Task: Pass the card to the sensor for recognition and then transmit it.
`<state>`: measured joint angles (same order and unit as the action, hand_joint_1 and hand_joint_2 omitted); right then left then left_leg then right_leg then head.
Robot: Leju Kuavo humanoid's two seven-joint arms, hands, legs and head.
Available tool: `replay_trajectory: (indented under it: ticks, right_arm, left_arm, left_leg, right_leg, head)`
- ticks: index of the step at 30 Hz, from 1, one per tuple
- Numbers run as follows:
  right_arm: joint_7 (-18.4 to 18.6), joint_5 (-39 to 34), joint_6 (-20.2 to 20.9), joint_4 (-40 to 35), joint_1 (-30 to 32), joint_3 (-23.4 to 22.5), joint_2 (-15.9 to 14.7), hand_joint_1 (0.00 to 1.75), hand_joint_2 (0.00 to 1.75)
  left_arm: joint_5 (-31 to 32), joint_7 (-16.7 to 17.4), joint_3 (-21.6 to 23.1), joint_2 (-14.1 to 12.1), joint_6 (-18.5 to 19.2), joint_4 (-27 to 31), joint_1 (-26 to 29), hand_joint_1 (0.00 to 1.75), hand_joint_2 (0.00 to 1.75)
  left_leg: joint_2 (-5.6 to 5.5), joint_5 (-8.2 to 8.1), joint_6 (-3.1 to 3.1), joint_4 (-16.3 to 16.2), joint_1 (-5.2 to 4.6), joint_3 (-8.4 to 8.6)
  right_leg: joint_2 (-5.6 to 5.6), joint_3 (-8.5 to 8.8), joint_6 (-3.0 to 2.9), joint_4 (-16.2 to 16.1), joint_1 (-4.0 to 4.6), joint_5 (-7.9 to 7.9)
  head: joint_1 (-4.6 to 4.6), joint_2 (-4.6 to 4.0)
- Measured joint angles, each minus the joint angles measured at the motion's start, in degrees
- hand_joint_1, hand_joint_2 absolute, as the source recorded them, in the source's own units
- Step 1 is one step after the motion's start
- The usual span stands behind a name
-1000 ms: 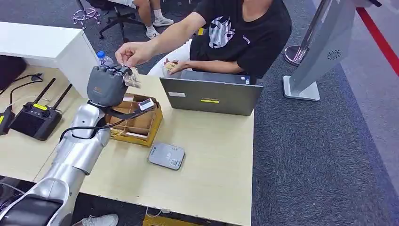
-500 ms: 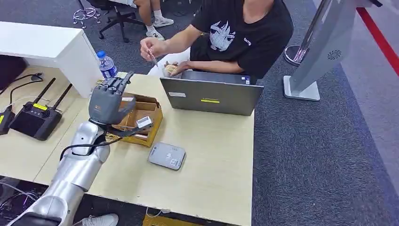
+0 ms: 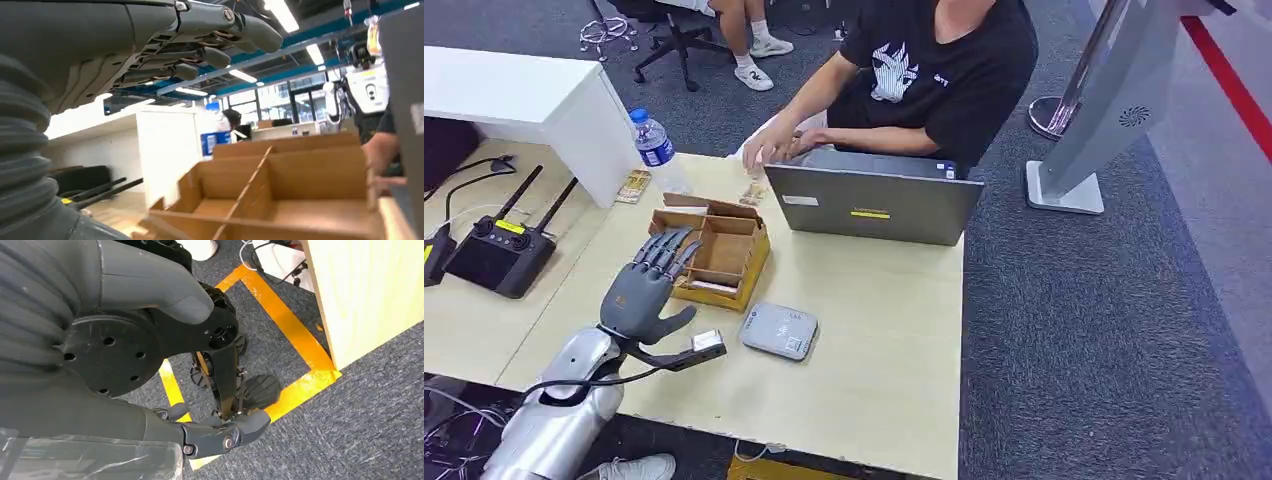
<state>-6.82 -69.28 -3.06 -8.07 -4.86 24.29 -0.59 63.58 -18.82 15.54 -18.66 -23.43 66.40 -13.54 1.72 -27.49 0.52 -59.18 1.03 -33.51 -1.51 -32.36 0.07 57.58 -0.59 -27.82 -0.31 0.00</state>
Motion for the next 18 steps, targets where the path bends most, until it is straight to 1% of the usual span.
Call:
replay_trajectory:
  ticks: [7,11,18]
  right_arm:
    - [0.0,0.0,-0.1,0.0,0.0,-0.5,0.0,0.0,1.75]
    - [0.1,0.2,-0.2,0.0,0.0,-0.5,0.0,0.0,1.75]
    - [0.2,0.4,-0.2,0.0,0.0,-0.5,0.0,0.0,1.75]
  left_arm:
    - [-0.7,0.4,-0.1,-2.0,0.2,0.0,1.7,0.0,1.75]
    - [-2.4,-0.4,-1.9,-2.3,-0.4,-0.3,2.2,0.0,1.75]
    - [-2.8,-1.7,-5.5,-2.2,-4.1,-5.9,0.9,0.0,1.75]
  left_leg:
    - [0.0,-0.01,0.0,0.0,-0.02,-0.02]
    - [-0.03,-0.01,0.0,0.0,-0.01,-0.02]
    - [-0.02,0.0,0.0,0.0,0.0,-0.01]
  right_leg:
    - [0.0,0.01,0.01,0.0,-0.01,0.0]
    - [-0.03,0.01,0.01,0.0,-0.01,0.0]
    - [-0.02,0.0,0.0,0.0,-0.01,0.0]
  head:
    - [0.0,0.0]
    - [0.0,0.0]
    - [0.0,0.0]
